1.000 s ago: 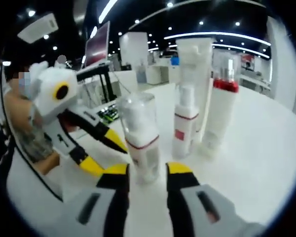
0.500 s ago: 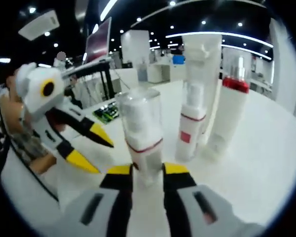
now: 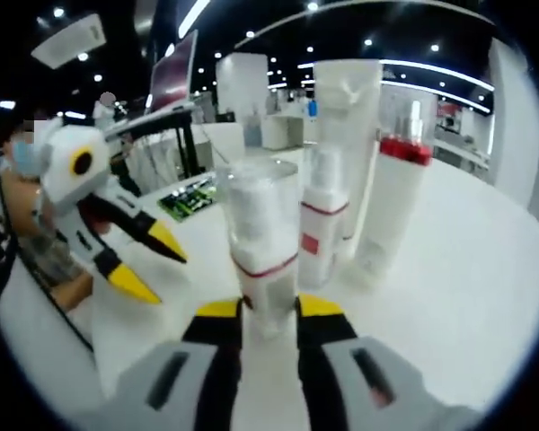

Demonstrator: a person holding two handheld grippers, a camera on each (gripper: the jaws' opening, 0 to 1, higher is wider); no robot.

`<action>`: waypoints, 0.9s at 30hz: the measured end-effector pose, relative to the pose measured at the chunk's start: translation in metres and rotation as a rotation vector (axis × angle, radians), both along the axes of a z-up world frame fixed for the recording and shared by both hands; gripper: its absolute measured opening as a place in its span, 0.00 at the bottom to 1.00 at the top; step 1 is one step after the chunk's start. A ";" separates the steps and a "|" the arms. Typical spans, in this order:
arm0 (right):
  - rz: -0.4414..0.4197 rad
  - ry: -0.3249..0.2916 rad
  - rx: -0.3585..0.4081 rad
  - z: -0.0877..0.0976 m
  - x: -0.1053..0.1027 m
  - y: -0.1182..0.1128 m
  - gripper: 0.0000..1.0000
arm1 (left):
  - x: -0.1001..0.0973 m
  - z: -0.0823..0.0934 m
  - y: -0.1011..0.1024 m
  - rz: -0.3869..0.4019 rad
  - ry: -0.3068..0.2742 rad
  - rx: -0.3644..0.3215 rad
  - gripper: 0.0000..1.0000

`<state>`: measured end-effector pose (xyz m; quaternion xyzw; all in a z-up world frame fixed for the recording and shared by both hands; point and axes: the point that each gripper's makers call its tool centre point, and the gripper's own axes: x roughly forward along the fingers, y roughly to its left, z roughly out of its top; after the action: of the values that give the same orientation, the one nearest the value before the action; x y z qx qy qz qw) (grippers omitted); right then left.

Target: Arrange the skincare products in the storage area until every visible bottle or jar stands upright without overlapping.

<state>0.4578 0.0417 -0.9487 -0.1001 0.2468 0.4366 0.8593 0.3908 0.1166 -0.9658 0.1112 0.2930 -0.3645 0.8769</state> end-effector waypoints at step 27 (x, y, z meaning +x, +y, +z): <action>-0.046 -0.018 0.009 0.007 0.035 -0.028 0.22 | 0.035 0.008 -0.009 -0.020 -0.021 -0.019 0.28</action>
<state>0.4930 0.0139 -0.9420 -0.0946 0.2393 0.4169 0.8718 0.4258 0.1073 -0.9577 0.1094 0.2792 -0.3748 0.8773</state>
